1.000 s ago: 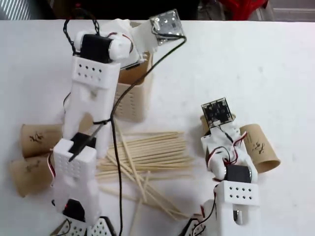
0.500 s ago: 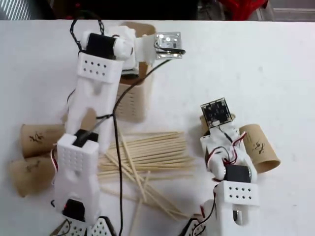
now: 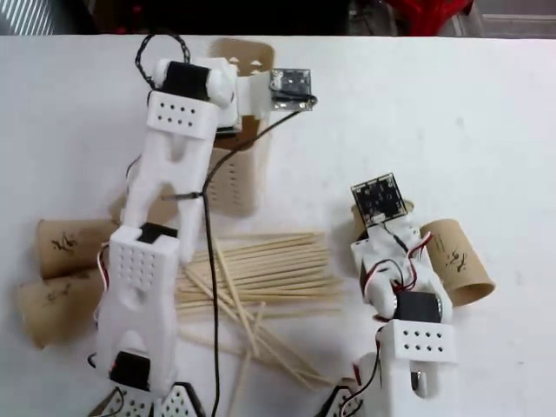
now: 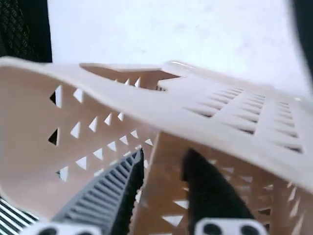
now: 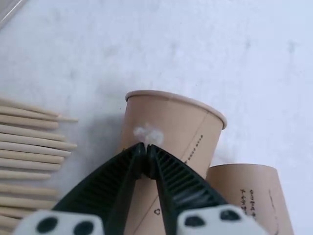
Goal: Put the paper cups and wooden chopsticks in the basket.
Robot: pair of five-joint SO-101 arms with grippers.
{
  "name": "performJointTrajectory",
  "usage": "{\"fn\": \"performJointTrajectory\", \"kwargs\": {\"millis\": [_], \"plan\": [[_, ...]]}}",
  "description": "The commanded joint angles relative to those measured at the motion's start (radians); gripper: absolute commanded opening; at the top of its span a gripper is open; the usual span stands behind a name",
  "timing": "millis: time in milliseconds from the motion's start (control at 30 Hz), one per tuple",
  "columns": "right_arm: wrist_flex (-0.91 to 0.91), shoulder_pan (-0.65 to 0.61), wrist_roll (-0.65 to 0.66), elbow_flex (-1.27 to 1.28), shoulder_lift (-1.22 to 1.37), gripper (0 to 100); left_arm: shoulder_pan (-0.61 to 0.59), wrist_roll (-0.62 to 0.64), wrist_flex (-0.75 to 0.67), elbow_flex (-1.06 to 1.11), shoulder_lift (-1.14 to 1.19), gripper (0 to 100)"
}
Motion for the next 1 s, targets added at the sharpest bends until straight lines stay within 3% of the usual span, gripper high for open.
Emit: {"fn": "performJointTrajectory", "kwargs": {"millis": [0,167,533,967], "plan": [[-0.015,-0.008,0.011,-0.005,-0.016,1.7,0.033,0.189,-0.021,-0.017,-0.036,3],[-0.015,-0.008,0.011,-0.005,-0.016,1.7,0.081,0.361,-0.02,-0.017,-0.054,2],[-0.018,-0.008,0.011,0.005,-0.016,1.7,0.168,1.007,0.061,-0.017,-0.054,2],[-0.018,-0.008,0.011,0.005,-0.016,1.7,0.143,1.487,-0.034,-0.018,-0.054,2]]}}
